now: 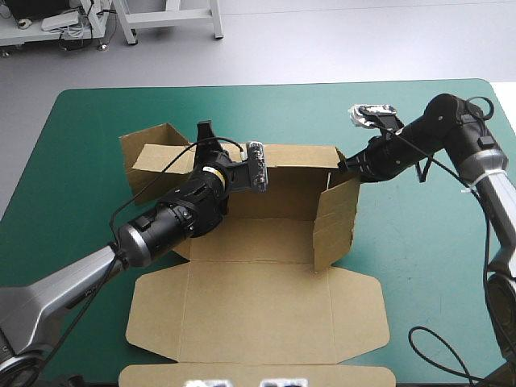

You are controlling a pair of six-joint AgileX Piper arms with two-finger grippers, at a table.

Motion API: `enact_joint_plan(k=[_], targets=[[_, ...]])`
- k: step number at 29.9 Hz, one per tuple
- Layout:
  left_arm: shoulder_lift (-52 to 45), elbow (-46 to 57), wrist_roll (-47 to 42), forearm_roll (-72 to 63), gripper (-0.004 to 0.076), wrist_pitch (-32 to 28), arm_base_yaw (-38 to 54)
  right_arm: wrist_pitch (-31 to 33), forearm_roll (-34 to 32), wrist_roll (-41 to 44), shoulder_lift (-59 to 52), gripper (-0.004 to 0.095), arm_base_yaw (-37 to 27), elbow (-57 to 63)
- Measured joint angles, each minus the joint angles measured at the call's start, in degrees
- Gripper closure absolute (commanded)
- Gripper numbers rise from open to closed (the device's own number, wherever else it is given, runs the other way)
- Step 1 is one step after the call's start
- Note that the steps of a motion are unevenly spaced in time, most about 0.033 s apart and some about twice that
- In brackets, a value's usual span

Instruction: Fold the box

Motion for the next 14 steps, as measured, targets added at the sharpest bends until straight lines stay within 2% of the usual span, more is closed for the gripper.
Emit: enact_joint_plan(k=[5,9,12,14], targets=[[0.0,0.0,-0.32,-0.07,0.0732,0.0,0.0,-5.42,2.11,-3.27,-4.06,0.0925,0.0,6.47],[0.0,0.0,-0.51,-0.07,0.0732,0.0,0.0,-14.09,3.63,-9.13,-10.05,0.0925,0.0,16.31],[0.0,0.0,-0.51,-0.07,0.0732,0.05,0.0,-21.52,7.83,-16.5,-15.24,0.0925,0.0,25.2],[0.0,0.0,-0.56,-0.07,0.0733,0.05,0.0,-26.5,13.38,-23.21,-18.08,0.0925,0.0,31.56]])
